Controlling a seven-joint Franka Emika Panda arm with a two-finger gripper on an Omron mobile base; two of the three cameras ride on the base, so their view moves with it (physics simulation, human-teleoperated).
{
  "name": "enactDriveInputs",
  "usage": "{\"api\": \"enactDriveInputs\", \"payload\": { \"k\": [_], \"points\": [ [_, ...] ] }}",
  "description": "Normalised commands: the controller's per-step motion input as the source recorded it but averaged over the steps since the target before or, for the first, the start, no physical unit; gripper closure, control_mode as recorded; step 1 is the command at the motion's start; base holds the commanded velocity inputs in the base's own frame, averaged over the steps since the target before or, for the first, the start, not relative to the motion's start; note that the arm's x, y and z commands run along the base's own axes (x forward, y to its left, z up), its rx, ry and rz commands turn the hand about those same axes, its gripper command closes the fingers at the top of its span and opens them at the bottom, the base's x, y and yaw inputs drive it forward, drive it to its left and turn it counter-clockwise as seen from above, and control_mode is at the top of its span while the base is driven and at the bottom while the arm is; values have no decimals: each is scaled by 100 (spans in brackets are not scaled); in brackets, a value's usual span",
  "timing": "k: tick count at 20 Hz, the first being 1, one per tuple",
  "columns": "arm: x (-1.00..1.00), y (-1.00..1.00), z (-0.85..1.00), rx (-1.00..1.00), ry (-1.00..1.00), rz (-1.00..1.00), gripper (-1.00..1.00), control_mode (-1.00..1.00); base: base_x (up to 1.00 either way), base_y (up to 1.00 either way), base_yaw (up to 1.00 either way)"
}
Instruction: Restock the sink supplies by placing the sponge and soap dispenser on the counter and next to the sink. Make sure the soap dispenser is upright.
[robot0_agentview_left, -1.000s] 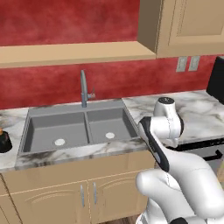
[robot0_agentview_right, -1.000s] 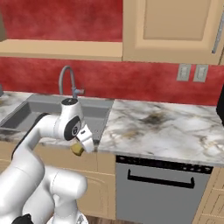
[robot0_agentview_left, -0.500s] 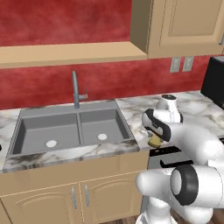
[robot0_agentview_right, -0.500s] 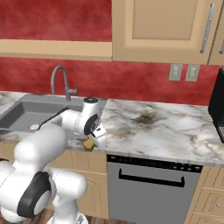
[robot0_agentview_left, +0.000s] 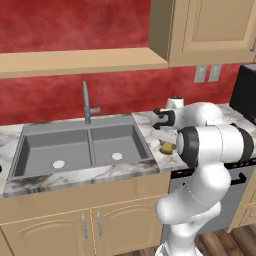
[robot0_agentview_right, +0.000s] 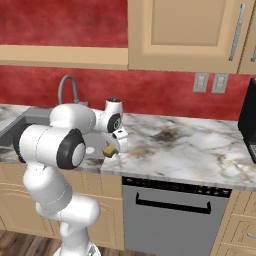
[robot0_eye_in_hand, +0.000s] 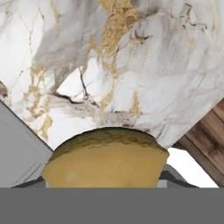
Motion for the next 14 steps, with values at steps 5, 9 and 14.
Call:
{"api": "enactDriveInputs", "payload": {
  "k": [5,9,14],
  "points": [
    [70,0,-59,0,0,0,100,-100,0,0,0],
    [43,1,-58,0,0,0,100,-100,0,0,0],
    [11,10,-52,0,-9,-3,-100,-100,0,0,0]
  ]
}}
